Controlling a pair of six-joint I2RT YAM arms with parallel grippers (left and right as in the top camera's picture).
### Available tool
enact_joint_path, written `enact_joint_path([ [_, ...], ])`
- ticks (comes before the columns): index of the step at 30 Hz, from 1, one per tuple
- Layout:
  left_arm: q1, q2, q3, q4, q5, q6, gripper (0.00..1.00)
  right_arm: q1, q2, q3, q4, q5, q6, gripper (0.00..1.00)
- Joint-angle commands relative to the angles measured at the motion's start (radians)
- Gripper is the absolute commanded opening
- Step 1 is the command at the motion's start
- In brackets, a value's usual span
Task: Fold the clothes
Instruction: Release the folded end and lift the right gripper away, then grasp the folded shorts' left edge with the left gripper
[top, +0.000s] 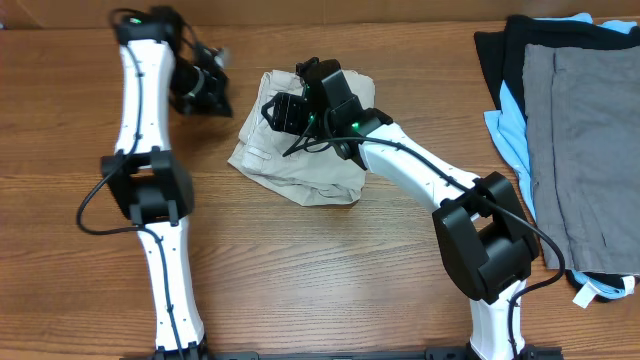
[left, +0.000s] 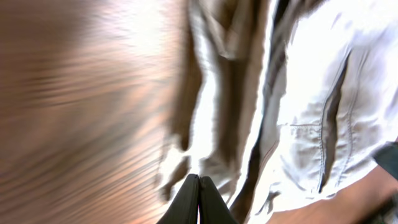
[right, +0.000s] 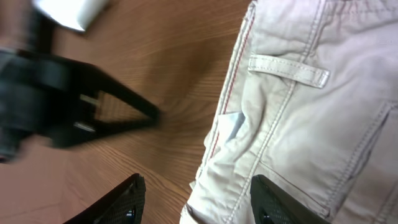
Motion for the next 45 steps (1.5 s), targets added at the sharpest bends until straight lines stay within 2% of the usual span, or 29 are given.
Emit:
enact_joint_path([
  [1, 0.04, -0.018, 0.111, -0.008, -0.039, -0.077, 0.05, -0.018, -0.012, 0.024, -0.017, -0.009, -0.004, 0.58],
  [2, 0.044, -0.024, 0.126, -0.008, -0.032, -0.077, 0.06, -0.025, -0.014, 0.024, -0.032, -0.01, -0.013, 0.58],
  [3, 0.045, -0.029, 0.135, -0.008, -0.031, -0.076, 0.1, -0.034, -0.019, 0.026, -0.054, -0.01, -0.024, 0.63],
  [7, 0.031, -0.032, 0.131, -0.008, -0.027, -0.018, 0.49, -0.111, -0.065, 0.05, -0.231, -0.019, -0.102, 0.96],
  [8, 0.022, -0.032, 0.125, -0.008, -0.015, 0.016, 0.56, -0.133, -0.079, 0.057, -0.277, -0.026, -0.119, 1.0],
  [10, 0.004, -0.032, 0.123, -0.008, 0.011, 0.077, 0.7, -0.197, -0.122, 0.07, -0.394, -0.029, -0.156, 1.0],
  [14, -0.047, -0.032, 0.122, -0.008, 0.026, 0.181, 0.86, -0.34, -0.213, 0.073, -0.562, -0.029, -0.192, 1.0],
  [17, -0.087, -0.031, 0.105, -0.007, -0.026, 0.235, 0.98, -0.462, -0.272, 0.073, -0.667, -0.037, -0.237, 1.0],
  [20, -0.112, -0.023, 0.089, -0.006, -0.097, 0.24, 1.0, -0.564, -0.297, 0.073, -0.748, -0.036, -0.289, 1.0],
  [26, -0.123, -0.023, -0.016, 0.068, -0.125, 0.239, 1.0, -0.669, -0.298, 0.071, -0.849, -0.035, -0.371, 1.0],
  [45, -0.188, -0.023, -0.314, 0.281, -0.068, 0.283, 0.97, -0.676, -0.298, 0.07, -0.861, 0.014, -0.375, 1.0],
])
